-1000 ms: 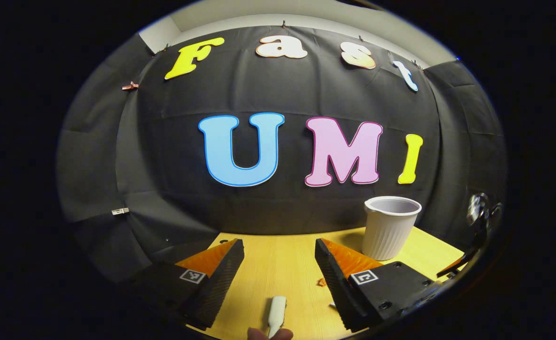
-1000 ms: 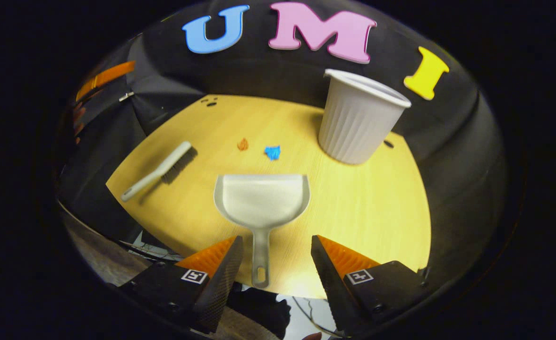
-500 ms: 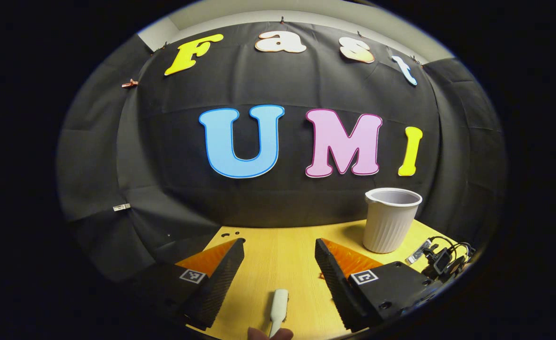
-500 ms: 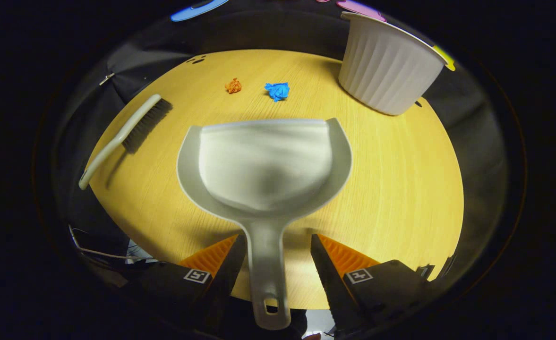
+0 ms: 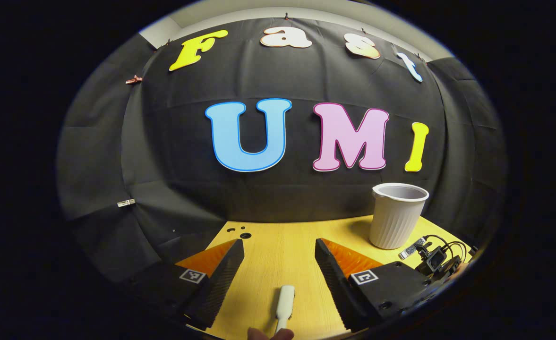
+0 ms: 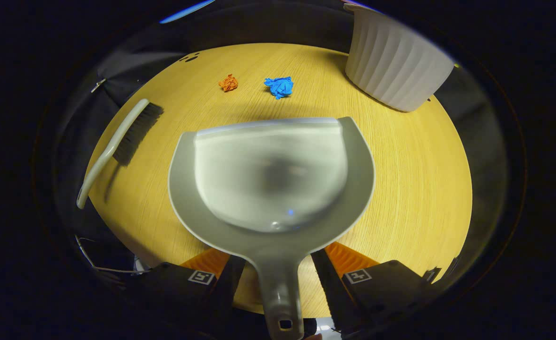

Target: Pick up the small broom and dustpan from the desktop, sweep the trash into the dustpan with the broom, and then empty the trash into the garbage bin.

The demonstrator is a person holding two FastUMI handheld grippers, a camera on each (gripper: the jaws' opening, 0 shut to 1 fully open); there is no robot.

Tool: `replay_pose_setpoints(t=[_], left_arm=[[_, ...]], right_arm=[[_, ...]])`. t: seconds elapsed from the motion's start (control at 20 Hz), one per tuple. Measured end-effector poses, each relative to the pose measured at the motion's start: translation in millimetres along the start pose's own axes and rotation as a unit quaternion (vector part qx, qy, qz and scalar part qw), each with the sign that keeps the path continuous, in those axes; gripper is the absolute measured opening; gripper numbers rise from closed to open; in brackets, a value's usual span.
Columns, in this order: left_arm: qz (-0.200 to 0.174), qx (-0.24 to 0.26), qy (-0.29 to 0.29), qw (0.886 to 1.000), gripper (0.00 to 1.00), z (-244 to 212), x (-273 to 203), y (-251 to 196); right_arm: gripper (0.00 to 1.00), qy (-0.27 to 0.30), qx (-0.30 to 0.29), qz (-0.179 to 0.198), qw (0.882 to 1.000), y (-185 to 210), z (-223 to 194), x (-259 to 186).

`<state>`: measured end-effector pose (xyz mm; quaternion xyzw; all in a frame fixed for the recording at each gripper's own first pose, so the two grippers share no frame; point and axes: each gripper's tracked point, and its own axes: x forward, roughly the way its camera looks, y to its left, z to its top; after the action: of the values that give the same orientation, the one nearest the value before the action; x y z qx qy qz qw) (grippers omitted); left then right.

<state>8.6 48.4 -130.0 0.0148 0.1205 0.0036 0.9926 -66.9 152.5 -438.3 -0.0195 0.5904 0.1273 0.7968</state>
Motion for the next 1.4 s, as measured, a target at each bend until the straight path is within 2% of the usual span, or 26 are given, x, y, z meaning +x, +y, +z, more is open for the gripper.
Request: replay_pose_setpoints(t=[0.05, 0.1, 0.15, 0.2, 0.3, 0.4, 0.5, 0.55, 0.65, 0.7, 0.75, 0.8, 0.85, 0.9, 0.95, 1.05, 1.1, 1.15, 1.4], left_arm=[[0.0, 0.003, 0.003, 1.0, 0.96, -3.5, 2.1, 0.0], [-0.001, 0.007, 0.009, 1.0, 0.95, -6.3, 2.9, 0.2], [-0.003, 0.01, 0.015, 1.0, 0.95, -12.0, 3.3, 1.2], [-0.006, 0.013, 0.024, 1.0, 0.95, -16.7, 4.1, 1.4], [-0.013, 0.016, 0.052, 0.998, 0.95, -33.5, 8.4, 1.4], [-0.026, 0.02, 0.109, 0.993, 0.96, -65.1, 14.3, 1.5], [-0.047, 0.022, 0.196, 0.979, 0.96, -111.3, 14.2, 0.3], [-0.054, 0.024, 0.244, 0.968, 0.96, -133.3, 10.5, -1.2], [-0.067, 0.031, 0.34, 0.938, 0.95, -182.1, 7.8, 0.7], [-0.075, 0.035, 0.381, 0.921, 0.94, -205.9, 4.7, -1.9], [-0.077, 0.037, 0.409, 0.909, 0.94, -222.0, 3.1, -1.8], [-0.082, 0.035, 0.437, 0.895, 0.95, -239.9, 4.0, -5.3], [-0.086, 0.033, 0.46, 0.883, 0.9, -253.7, 5.1, -7.3], [-0.087, 0.031, 0.477, 0.874, 0.92, -265.3, 7.8, -8.6], [-0.082, 0.03, 0.49, 0.867, 0.89, -275.0, 13.4, -8.3], [-0.075, 0.026, 0.51, 0.857, 0.88, -294.4, 21.3, -5.4], [-0.073, 0.025, 0.519, 0.851, 0.86, -304.3, 24.8, -3.1], [-0.072, 0.024, 0.526, 0.847, 0.85, -310.9, 29.0, -3.9], [-0.068, 0.021, 0.544, 0.836, 0.76, -323.4, 37.6, -7.4]], right_arm=[[0.81, 0.003, -0.003, -0.001, 1.0, -0.9, 0.0, -2.5], [0.48, 0.004, 0.0, -0.003, 1.0, -0.8, 3.5, 0.5], [0.38, 0.001, -0.003, -0.002, 1.0, -0.3, 2.5, 1.3], [0.36, -0.008, -0.008, 0.0, 1.0, -0.5, 4.0, 1.4], [0.38, -0.012, -0.001, 0.008, 1.0, -0.3, 4.4, 0.3], [0.37, -0.025, -0.001, 0.028, 0.999, 2.1, 7.7, -4.2], [0.36, -0.046, -0.014, 0.029, 0.998, -2.0, 11.4, -14.2], [0.39, -0.051, -0.028, 0.028, 0.998, -4.4, 10.1, -19.6], [0.32, -0.049, -0.063, 0.025, 0.997, -9.6, 3.1, -27.6], [0.36, -0.048, -0.077, 0.024, 0.996, -10.8, -0.6, -31.8], [0.32, -0.047, -0.089, 0.024, 0.995, -12.4, -5.5, -35.9], [0.36, -0.045, -0.097, 0.024, 0.994, -13.4, -9.6, -38.9], [0.36, -0.044, -0.101, 0.025, 0.994, -13.9, -13.8, -42.9], [0.39, -0.044, -0.102, 0.027, 0.993, -14.0, -17.2, -46.5], [0.39, -0.044, -0.1, 0.028, 0.994, -14.9, -20.0, -49.7], [0.36, -0.043, -0.095, 0.027, 0.994, -18.2, -23.4, -53.5], [0.39, -0.043, -0.093, 0.024, 0.994, -21.4, -23.6, -54.5], [0.36, -0.041, -0.091, 0.022, 0.995, -23.6, -23.4, -54.0], [0.36, -0.041, -0.078, 0.017, 0.996, -31.8, -22.7, -57.3]])
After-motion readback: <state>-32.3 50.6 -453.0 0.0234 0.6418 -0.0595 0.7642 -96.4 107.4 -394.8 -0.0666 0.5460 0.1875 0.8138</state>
